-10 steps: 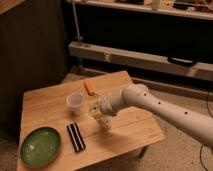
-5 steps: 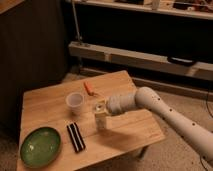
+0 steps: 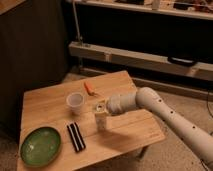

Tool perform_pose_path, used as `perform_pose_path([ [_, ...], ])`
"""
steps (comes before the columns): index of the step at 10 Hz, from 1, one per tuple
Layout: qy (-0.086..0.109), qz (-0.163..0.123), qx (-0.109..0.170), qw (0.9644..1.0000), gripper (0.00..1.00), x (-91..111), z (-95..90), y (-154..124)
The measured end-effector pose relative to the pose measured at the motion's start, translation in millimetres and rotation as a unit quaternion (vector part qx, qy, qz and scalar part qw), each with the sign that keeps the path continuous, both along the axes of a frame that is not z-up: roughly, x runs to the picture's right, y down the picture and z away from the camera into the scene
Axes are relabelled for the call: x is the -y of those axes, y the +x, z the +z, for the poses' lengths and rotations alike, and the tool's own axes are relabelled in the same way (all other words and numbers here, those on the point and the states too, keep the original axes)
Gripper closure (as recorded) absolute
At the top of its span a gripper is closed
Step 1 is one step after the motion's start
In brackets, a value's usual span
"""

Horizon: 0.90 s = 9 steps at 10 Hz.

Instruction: Stand the bottle upright

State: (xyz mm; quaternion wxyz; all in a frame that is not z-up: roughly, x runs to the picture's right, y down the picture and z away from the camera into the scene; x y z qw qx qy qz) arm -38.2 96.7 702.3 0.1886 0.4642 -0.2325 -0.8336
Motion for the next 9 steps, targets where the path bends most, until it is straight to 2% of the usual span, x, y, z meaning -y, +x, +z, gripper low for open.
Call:
perform_pose_path([
  [1,-0.006,0.001,0.001,1.0,0.21,-3,4.7,1],
  [4,-0.009,-0.001,0.003,1.0,0.2,-7,8.9,2],
  [9,0.011,-0.024,0.003,0.9996,0.2,-2,-1.9,2],
])
